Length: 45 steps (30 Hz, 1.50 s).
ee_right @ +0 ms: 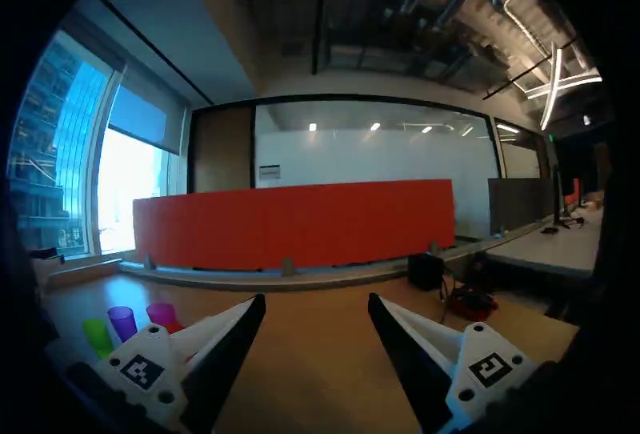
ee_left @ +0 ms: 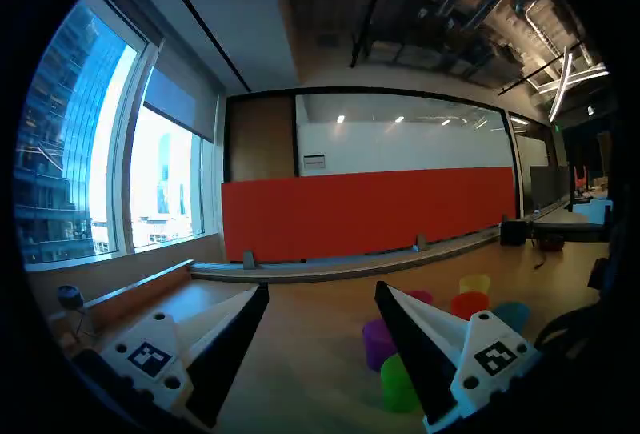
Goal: Pour water
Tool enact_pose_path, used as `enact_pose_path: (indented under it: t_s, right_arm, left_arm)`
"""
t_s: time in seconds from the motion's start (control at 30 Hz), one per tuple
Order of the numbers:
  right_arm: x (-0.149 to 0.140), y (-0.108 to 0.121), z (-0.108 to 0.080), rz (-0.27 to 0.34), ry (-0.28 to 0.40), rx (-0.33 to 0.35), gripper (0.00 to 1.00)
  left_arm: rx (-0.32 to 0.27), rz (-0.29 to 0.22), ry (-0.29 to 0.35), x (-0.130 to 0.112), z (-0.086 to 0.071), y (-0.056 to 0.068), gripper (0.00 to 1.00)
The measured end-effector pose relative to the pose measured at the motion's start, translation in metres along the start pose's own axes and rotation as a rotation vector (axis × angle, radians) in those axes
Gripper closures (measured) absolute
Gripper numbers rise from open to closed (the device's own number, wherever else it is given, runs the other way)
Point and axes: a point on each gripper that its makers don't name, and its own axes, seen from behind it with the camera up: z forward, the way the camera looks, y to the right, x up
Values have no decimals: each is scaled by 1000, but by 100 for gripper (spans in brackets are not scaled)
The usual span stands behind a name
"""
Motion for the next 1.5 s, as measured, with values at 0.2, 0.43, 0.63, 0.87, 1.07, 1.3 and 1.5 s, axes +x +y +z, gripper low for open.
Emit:
enact_pose_path:
  t_s: [0.2, 0.43, 0.63, 0.87, 1.07, 1.3, 1.5]
  right_arm:
    - [1, -4, 0, 5, -2, 2, 1]
    - [3, -11, 0, 1, -7, 9, 1]
    - [5, -16, 0, 1, -9, 12, 1]
    - [10, -15, -3, -2, -4, 7, 1]
    - [11, -16, -4, -5, -1, 8, 1]
    - [10, -16, -4, -5, -1, 10, 1]
    - [10, -16, -4, -5, 1, 10, 1]
  left_arm:
    - [14, 2, -8, -13, -1, 0, 1]
    - [30, -19, -16, -29, -3, -3, 1]
    - [44, -53, -18, -40, -1, -8, 1]
    - [48, -79, -26, -50, 2, -10, 1]
    - [46, -82, -35, -56, 4, -10, 1]
    - [49, -78, -41, -61, 4, -12, 1]
    - [52, -61, -55, -65, 6, -13, 1]
